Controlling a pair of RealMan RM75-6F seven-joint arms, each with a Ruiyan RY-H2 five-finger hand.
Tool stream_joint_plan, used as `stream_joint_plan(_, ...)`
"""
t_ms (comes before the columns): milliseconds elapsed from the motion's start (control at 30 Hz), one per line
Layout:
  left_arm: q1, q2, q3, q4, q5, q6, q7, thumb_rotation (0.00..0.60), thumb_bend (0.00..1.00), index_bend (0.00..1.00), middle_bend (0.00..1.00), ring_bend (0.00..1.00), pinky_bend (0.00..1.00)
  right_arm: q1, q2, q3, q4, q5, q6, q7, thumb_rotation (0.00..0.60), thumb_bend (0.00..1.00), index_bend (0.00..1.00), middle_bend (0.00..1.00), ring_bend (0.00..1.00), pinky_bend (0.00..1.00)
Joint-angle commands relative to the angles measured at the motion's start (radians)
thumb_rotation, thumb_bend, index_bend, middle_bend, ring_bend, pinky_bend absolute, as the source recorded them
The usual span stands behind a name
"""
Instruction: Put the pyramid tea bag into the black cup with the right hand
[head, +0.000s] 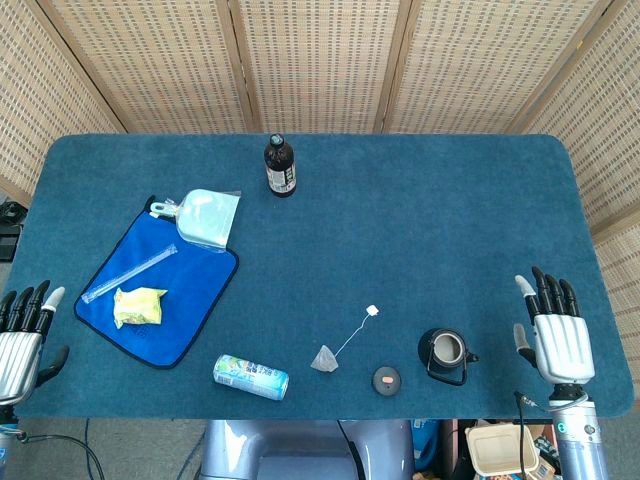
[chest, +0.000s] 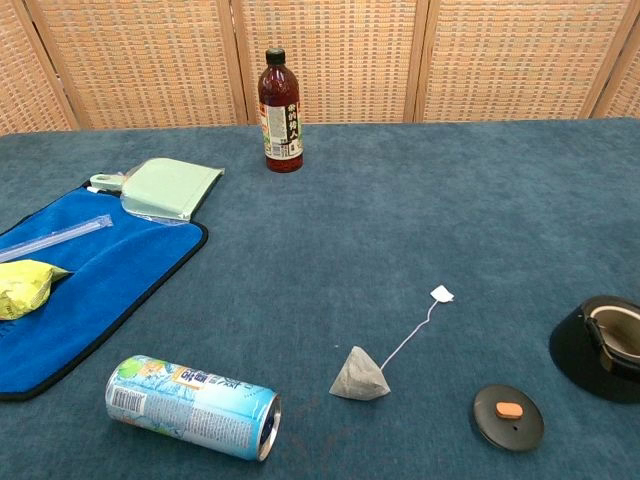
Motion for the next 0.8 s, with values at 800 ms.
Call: stream_joint_plan(800, 0.001, 0.003, -0.002, 0.003, -0.007, -0.002, -0.007, 0.600, 0.35, 0.00, 0.00, 0.00, 0.00, 0.011, 0.017, 0.008, -0.011, -0.037, 0.015, 0.010, 0.600, 0.62, 0.00, 0.13, 0.01, 0.10)
